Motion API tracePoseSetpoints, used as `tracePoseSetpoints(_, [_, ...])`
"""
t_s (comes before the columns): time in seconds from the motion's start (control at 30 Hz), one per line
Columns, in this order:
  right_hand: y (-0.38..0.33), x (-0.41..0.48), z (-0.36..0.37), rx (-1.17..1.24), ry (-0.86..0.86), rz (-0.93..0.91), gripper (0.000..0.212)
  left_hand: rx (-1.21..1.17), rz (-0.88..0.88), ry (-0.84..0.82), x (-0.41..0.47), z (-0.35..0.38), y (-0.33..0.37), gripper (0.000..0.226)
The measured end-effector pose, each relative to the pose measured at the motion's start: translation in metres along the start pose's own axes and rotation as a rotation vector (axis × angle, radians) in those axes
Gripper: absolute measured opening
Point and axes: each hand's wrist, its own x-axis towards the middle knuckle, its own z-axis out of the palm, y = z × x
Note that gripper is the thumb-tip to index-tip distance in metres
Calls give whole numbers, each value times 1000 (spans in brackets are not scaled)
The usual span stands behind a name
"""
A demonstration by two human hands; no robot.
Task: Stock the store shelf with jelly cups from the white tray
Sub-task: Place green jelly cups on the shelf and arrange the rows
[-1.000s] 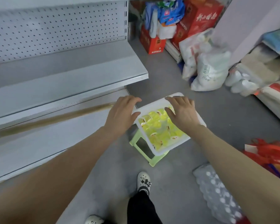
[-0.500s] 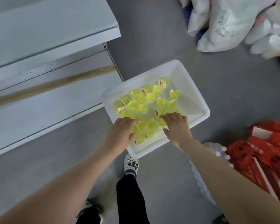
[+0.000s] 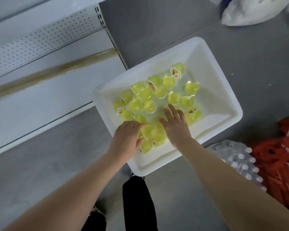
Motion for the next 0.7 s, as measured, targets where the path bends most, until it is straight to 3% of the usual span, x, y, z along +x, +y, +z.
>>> tracePoseSetpoints(0.1, [4,-3,-2,2,18,-16,33,34,-10,-19,0,-2,4,52])
tracePoseSetpoints(0.27, [19,-18,-26,174,29,25,59,97,13,-86,11,0,13,61])
tracePoseSetpoints(0.43, [20,-29,-31,318,132,41,50,191,71,-152,35,21,20,62])
tracePoseSetpoints(0.7, [29,-42,-25,409,169,154,55,166,48,-179,56,42,14,57])
